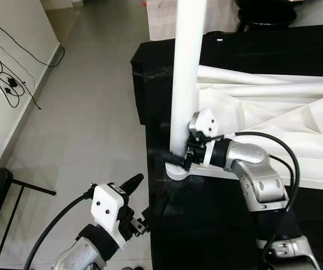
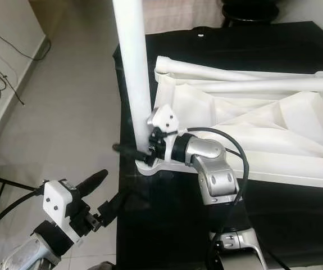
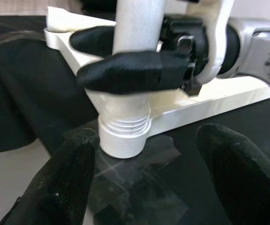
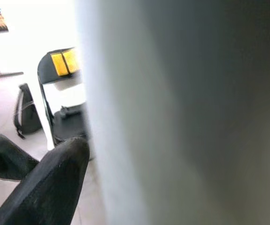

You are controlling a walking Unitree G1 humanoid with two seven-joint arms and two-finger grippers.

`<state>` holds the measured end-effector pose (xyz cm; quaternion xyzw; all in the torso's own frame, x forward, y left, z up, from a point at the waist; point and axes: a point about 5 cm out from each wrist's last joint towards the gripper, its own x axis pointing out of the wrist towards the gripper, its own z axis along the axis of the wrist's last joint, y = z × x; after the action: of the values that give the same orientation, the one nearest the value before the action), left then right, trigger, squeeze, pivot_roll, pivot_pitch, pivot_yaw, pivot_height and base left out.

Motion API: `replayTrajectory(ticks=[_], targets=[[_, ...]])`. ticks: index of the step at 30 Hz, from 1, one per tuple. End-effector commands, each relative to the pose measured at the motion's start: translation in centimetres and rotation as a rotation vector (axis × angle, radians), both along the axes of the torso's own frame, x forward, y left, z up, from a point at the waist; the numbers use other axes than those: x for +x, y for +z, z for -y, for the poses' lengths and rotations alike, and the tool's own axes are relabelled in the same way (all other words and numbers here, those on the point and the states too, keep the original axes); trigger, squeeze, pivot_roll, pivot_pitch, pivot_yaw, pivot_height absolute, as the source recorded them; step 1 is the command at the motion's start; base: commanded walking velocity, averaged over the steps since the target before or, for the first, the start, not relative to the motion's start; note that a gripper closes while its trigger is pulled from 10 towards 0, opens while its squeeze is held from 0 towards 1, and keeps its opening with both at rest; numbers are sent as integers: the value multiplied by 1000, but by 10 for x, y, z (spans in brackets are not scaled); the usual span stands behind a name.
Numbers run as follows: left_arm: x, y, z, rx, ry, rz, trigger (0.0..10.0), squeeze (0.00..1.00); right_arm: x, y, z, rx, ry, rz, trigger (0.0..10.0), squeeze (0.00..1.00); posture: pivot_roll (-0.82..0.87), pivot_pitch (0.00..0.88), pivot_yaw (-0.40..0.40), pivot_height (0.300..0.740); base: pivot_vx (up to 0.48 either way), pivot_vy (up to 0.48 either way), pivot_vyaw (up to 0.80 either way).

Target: Building children table

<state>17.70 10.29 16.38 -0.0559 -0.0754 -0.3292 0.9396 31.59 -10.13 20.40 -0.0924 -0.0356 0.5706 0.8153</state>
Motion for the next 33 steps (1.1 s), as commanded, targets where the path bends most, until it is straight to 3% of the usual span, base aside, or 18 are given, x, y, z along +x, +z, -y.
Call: replayTrajectory(ticks=[1,3,4,5,6,7,10,11,13,14,26,30,33], targets=[[-2,-3,0,1,4,-19,10000,0,3,3,-9,4,54,9,10000,514,10,197,52,740,0,0,0],[-2,-3,0,1,4,-19,10000,0,3,3,-9,4,54,9,10000,514,10,197,52,740,0,0,0],[-3,-3,0,1,5,-20,10000,0,9,6,-13,-1,79,8,10000,0,18,200,54,740,0,0,0],[-5,-2,0,1,5,-21,10000,0,15,11,-19,-14,152,-5,10000,0,27,208,56,740,0,0,0],[-5,-2,0,1,5,-21,10000,0,15,11,-19,-14,152,-5,10000,0,27,208,56,740,0,0,0],[-6,-2,0,1,3,-25,10000,0,19,18,-26,-9,257,-30,10000,0,29,210,56,740,0,0,0],[-7,-2,0,0,3,-26,10000,0,20,20,-28,-1,285,-33,10000,0,29,210,56,740,0,0,0],[-7,-2,0,-1,0,-29,10000,0,22,19,-32,-18,331,-44,9373,0,31,213,54,740,0,0,0],[-8,-2,0,-1,0,-29,10000,0,22,17,-33,-27,356,-46,9373,0,31,213,54,740,0,0,0],[-8,-1,1,-2,1,-30,10000,0,22,16,-34,-30,379,-51,0,0,36,217,51,740,0,0,0],[-7,-1,1,-6,2,-29,10000,0,22,19,-22,11,406,-37,0,0,23,217,50,740,0,0,0],[-7,-1,1,-6,0,-29,10000,0,18,20,-11,21,366,-18,0,0,23,217,50,740,0,0,0],[-8,-1,1,-5,2,-29,10000,0,5,15,-3,39,281,-11,0,0,11,218,38,740,0,0,0]])
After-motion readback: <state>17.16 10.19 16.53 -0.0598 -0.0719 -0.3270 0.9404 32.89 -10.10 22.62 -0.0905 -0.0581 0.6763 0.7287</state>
